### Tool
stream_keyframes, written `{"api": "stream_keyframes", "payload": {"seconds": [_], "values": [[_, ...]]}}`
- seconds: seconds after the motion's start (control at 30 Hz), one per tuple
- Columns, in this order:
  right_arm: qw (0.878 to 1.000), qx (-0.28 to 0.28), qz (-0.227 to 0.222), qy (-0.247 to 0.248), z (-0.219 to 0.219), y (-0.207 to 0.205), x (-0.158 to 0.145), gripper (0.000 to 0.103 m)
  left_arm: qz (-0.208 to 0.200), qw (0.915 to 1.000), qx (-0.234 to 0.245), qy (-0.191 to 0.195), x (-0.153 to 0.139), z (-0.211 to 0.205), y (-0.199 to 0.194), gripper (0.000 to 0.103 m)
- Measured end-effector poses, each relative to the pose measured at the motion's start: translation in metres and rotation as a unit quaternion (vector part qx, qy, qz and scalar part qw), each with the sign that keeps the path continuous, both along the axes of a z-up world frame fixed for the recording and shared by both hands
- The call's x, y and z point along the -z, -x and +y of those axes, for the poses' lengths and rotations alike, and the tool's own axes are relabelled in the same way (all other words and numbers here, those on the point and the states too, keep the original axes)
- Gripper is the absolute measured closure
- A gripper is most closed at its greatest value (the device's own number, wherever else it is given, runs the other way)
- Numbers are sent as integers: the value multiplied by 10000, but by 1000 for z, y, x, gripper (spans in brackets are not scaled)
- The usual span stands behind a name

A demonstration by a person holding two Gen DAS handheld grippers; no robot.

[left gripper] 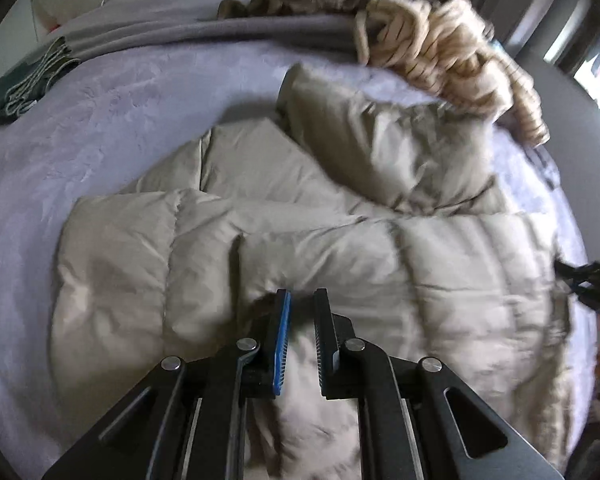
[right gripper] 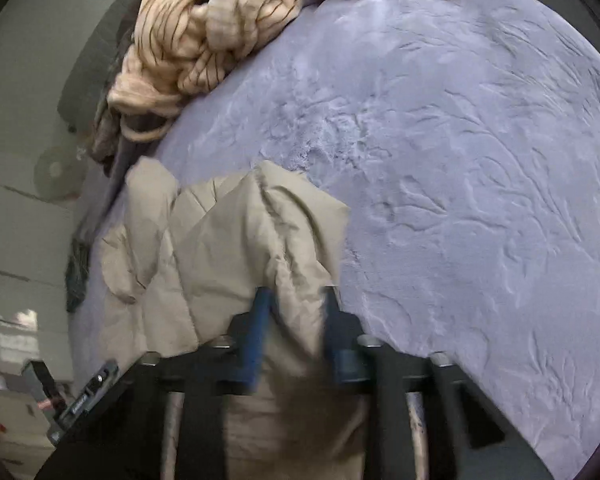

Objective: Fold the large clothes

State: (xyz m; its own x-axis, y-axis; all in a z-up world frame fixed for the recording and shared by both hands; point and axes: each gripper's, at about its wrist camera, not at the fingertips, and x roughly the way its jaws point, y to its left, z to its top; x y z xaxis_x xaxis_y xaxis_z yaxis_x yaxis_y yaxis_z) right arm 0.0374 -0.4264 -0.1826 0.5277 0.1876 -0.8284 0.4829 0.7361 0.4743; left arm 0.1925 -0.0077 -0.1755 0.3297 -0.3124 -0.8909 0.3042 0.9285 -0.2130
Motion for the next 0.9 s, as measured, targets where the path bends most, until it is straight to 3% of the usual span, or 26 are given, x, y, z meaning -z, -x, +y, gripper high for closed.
{"api": "stream_keyframes", "payload": {"seconds": [0.07, 0.27, 0.43, 0.63, 0.77, 0.9], "values": [[9996, 5, 121, 239, -2, -8, 6, 82, 7, 10000, 29, -17, 8, -7, -7, 90], [9987, 318, 284, 281, -21, -12, 37, 82, -134, 9997, 144, -141, 16, -22, -12, 90], [9951, 72, 245, 955, -1, 7, 14, 77, -234, 9991, 158, -319, 1, -14, -1, 90], [9817, -276, 263, 1864, 30, 55, -13, 75, -212, 9993, 190, -254, -13, 6, 37, 90], [9727, -554, 457, 2208, 45, 66, -5, 75, -116, 9987, 143, -474, 2, 11, 50, 90], [9747, -561, 597, 2082, 42, 65, 11, 69, -67, 9990, -21, -438, 5, 15, 51, 90]]}}
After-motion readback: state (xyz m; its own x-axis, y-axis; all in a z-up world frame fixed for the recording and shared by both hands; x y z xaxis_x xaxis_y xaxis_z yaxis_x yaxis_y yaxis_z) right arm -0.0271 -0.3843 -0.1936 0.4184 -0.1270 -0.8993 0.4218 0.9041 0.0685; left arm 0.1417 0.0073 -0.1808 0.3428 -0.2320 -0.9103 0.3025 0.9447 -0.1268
